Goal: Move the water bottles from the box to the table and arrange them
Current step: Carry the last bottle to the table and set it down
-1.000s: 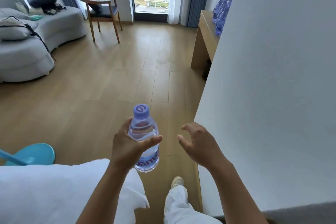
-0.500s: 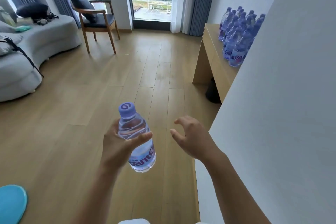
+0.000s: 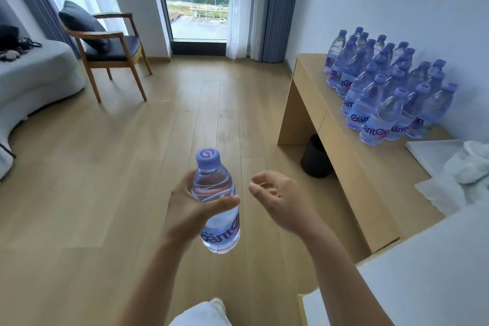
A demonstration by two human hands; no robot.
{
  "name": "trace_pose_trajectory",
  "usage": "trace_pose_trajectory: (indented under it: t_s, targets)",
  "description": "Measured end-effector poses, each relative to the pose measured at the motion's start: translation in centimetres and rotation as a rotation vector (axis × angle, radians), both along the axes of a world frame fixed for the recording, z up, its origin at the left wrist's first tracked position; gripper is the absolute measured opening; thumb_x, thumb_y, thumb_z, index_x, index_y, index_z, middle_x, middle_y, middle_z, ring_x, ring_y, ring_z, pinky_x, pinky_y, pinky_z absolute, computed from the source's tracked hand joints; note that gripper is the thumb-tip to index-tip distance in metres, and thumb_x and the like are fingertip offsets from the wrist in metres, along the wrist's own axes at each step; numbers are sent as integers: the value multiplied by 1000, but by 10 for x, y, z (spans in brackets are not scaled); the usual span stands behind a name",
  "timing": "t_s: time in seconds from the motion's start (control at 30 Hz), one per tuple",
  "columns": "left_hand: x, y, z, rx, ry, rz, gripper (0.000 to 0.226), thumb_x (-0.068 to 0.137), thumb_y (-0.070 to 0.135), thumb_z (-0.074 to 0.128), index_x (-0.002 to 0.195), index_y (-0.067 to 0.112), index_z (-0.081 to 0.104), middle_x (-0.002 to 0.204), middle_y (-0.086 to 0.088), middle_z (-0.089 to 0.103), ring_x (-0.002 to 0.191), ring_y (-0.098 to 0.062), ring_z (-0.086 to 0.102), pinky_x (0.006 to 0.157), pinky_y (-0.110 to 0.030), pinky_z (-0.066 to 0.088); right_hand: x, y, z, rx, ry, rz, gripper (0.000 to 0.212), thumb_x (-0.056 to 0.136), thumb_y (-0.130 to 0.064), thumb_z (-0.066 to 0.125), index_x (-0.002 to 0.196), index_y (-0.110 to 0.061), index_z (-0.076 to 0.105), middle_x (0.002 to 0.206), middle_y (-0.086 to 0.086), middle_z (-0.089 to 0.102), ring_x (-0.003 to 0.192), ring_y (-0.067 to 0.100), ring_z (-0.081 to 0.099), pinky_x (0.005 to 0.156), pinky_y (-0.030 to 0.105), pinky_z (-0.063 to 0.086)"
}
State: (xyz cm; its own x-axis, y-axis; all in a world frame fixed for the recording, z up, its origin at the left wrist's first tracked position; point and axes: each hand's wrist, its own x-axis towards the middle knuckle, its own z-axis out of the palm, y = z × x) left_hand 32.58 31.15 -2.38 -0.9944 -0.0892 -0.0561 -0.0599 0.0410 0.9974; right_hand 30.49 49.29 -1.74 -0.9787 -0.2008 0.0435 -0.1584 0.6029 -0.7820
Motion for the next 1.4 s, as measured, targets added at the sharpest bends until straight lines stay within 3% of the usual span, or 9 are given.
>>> trace_pose_trajectory:
  t_s: [0.2,0.43,0.6,0.7,0.87,1.0,1.17,1.3,1.4]
  targets:
    - [-129,-14,10,-47,-47,-177,55,35,34,83,86,26,67,81,2,73,75,-12,71,60,-17,52,-105,-24,17,-203,-41,-104,22,92,-31,56,105,-16,65,97,-7,66,88,1,61,71,8,46]
    - [-249,5,-13,-81,-103,-277,100,31,36,86,123,24,50,96,5,70,85,-12,70,75,-31,56,-212,-5,6,-321,-88,-147,23,86,-42,59,100,-25,62,91,-17,64,82,-12,58,67,4,43]
    - [-348,38,-16,-20,-89,-416,115,37,27,89,139,32,36,107,0,71,93,-18,71,87,-39,54,-307,16,-1,-372,-143,-82,47,70,-56,71,107,-28,63,98,-10,68,91,2,64,77,21,54]
    - [-418,69,-7,1,-80,-458,111,39,26,88,138,32,38,105,3,72,93,-15,71,77,-25,57,-375,38,6,-397,-143,-91,44,66,-53,69,103,-32,63,94,-9,69,88,6,66,80,34,56]
    - [-519,120,11,14,-81,-506,105,39,27,85,134,33,42,101,6,73,91,-11,71,66,-14,53,-475,85,21,-468,-119,-90,37,65,-52,68,96,-33,64,90,-11,70,83,6,68,71,19,52]
    - [-575,155,14,15,-103,-581,105,40,24,83,135,27,41,101,2,73,90,-11,71,66,-15,53,-525,117,23,-530,-130,-152,26,72,-40,70,94,-28,67,90,-2,72,84,16,69,78,32,55]
    - [-644,196,13,43,-147,-828,100,52,9,84,138,23,36,102,2,72,92,-16,71,71,-19,54,-572,153,23,-602,-45,-353,25,71,-29,72,90,-14,71,85,10,72,77,26,69,72,36,54]
    - [-708,216,6,130,-187,-1054,100,53,20,85,140,23,35,117,-10,67,108,-29,65,90,-35,52,-618,175,25,-649,68,-589,44,63,-42,72,81,-2,67,82,26,66,70,39,63,72,51,52]
    - [-755,218,-6,189,-283,-1296,103,52,40,90,138,13,39,123,-18,62,112,-35,60,91,-42,50,-656,190,31,-692,177,-819,60,56,-50,70,77,5,62,77,33,59,65,26,56,66,43,48]
